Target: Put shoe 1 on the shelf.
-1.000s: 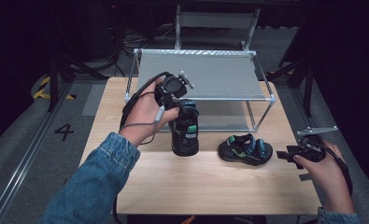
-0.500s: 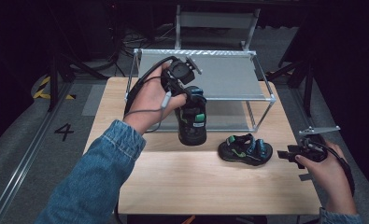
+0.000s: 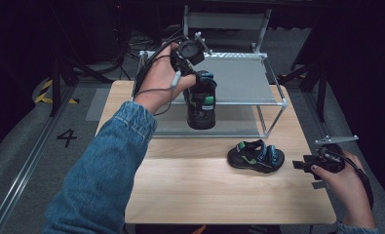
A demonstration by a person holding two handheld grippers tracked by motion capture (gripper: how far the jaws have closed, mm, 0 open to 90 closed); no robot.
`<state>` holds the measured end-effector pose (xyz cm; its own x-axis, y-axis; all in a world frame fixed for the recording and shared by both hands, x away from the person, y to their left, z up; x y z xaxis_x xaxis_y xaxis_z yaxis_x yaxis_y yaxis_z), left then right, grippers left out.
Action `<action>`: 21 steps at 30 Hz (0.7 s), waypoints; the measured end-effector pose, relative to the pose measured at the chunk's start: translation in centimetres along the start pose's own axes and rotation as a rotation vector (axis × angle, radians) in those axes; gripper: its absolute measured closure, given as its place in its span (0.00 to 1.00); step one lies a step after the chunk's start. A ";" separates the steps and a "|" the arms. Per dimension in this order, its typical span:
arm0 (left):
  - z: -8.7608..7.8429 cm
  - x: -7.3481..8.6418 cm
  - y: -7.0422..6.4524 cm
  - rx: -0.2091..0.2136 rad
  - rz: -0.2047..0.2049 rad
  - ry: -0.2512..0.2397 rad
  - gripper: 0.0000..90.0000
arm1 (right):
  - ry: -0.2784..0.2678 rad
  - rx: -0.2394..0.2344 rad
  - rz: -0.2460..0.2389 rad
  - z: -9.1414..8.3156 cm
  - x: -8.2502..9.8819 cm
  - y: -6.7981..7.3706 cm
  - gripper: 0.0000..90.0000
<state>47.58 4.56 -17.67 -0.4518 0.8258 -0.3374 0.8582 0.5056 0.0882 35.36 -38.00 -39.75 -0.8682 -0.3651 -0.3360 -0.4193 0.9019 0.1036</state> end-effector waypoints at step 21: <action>3.3 -3.9 5.6 0.019 -0.034 -0.042 0.79 | 0.007 0.007 0.017 -0.2 1.2 -0.4 0.49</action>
<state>54.90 3.36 -18.98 -0.4704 0.7968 -0.3793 0.8472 0.5280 0.0585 34.42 -38.81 -40.05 -0.8770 -0.3515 -0.3276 -0.4029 0.9095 0.1026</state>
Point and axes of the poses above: each handheld gripper's, and its own axes: z roughly forward along the jaws, x roughly out of its underside, y roughly to its left, the point moved 1 cm from there along z, roughly forward along the jaws, and after that the axes turned 15 degrees about y, right-handed, at the moved point
